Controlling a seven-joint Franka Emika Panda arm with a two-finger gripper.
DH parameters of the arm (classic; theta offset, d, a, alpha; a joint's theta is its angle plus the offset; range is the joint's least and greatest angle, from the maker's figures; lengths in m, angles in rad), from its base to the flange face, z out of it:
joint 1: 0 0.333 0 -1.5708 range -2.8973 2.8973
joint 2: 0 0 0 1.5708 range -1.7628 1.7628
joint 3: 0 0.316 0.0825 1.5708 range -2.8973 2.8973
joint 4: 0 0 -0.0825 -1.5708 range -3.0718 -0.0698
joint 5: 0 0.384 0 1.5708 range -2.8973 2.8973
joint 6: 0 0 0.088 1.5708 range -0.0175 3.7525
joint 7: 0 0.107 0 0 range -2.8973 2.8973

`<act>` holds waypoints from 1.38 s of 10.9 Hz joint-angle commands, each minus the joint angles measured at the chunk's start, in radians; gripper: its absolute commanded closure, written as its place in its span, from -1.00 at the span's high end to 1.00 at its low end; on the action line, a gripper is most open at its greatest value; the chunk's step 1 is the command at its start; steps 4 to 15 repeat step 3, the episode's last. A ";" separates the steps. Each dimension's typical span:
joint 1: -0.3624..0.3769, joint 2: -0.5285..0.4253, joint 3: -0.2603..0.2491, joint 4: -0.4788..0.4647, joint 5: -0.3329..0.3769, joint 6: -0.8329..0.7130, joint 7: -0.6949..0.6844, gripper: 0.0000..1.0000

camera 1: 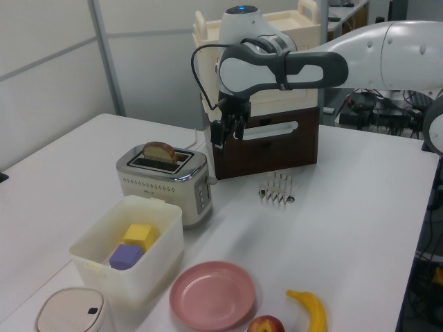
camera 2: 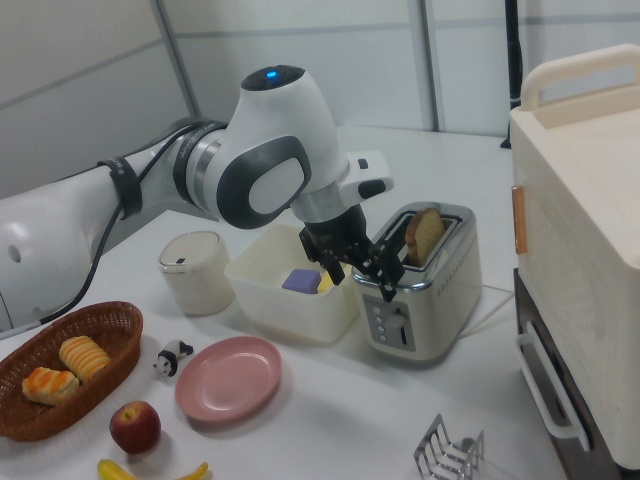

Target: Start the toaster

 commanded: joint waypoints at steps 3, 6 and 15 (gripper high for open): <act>0.011 -0.035 -0.011 -0.032 -0.015 -0.016 -0.014 1.00; 0.011 -0.035 -0.011 -0.032 -0.015 -0.016 -0.014 1.00; 0.011 -0.035 -0.011 -0.032 -0.015 -0.016 -0.014 1.00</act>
